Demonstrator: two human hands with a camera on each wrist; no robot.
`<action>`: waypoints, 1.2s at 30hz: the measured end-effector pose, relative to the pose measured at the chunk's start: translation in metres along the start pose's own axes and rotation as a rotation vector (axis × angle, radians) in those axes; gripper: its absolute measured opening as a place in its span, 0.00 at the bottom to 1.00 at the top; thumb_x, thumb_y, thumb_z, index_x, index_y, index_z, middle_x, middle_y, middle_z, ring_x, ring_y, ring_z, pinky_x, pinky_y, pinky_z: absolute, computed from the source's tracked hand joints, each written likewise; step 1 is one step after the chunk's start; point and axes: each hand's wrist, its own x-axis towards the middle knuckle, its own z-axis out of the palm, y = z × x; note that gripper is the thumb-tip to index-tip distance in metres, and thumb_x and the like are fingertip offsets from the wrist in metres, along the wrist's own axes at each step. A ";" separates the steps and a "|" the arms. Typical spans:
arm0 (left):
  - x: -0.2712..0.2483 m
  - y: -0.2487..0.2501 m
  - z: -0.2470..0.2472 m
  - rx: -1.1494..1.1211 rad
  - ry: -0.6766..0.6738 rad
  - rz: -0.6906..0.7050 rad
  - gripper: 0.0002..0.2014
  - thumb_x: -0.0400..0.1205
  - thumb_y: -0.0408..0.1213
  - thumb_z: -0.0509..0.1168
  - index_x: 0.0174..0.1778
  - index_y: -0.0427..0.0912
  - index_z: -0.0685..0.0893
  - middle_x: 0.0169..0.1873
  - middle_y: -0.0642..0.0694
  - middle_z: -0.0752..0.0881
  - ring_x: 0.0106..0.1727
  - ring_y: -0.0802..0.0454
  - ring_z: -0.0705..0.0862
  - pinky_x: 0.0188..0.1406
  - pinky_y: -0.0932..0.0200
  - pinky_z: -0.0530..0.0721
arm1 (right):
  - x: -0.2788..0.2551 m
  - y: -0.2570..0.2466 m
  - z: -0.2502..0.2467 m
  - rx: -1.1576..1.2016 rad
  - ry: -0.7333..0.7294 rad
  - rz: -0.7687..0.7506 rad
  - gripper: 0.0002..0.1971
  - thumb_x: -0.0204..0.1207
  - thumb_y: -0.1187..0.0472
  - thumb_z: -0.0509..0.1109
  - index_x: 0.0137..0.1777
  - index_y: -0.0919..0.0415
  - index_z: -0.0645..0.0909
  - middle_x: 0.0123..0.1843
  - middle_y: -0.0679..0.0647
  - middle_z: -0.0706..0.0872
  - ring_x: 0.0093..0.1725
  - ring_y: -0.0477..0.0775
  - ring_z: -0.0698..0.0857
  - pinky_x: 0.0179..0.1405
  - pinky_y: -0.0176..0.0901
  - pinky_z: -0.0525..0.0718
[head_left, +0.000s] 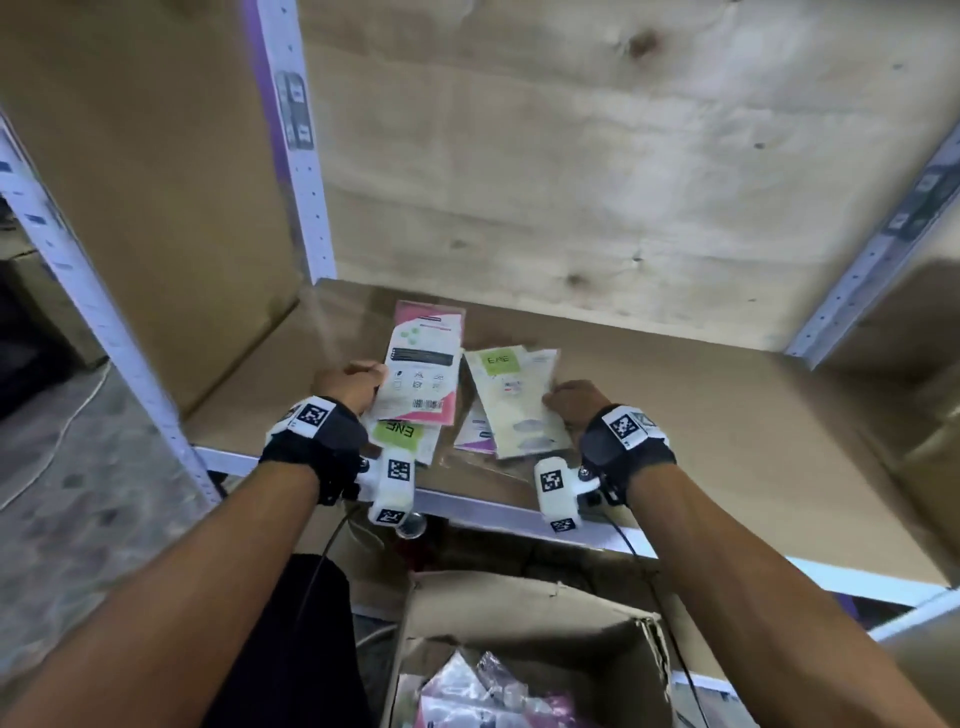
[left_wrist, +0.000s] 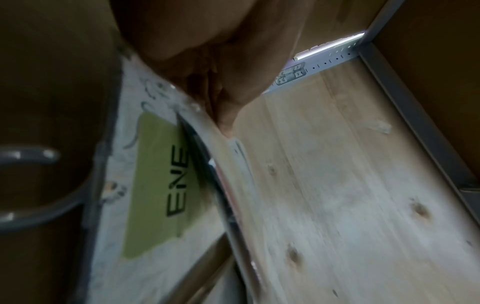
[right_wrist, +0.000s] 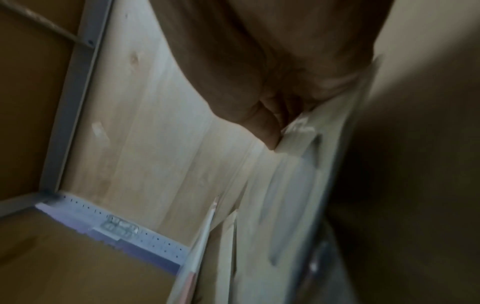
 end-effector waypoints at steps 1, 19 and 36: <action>0.009 0.001 -0.004 0.024 0.021 -0.005 0.02 0.80 0.33 0.71 0.46 0.43 0.89 0.59 0.36 0.89 0.63 0.39 0.86 0.69 0.40 0.82 | 0.010 -0.006 0.007 -0.081 0.008 -0.011 0.18 0.82 0.64 0.64 0.68 0.75 0.79 0.68 0.68 0.83 0.64 0.64 0.84 0.58 0.48 0.80; 0.108 0.042 -0.038 0.463 0.282 0.206 0.13 0.81 0.30 0.64 0.56 0.35 0.91 0.59 0.35 0.89 0.60 0.37 0.86 0.66 0.50 0.82 | 0.100 -0.111 0.108 -0.310 0.028 -0.135 0.21 0.81 0.64 0.61 0.73 0.72 0.72 0.72 0.68 0.79 0.69 0.67 0.80 0.67 0.53 0.80; 0.096 0.073 -0.044 0.751 0.152 0.187 0.24 0.85 0.46 0.64 0.69 0.31 0.80 0.68 0.33 0.83 0.66 0.36 0.83 0.64 0.51 0.79 | 0.085 -0.122 0.100 -0.284 -0.011 -0.297 0.22 0.80 0.56 0.66 0.72 0.64 0.79 0.65 0.62 0.86 0.63 0.64 0.85 0.62 0.50 0.83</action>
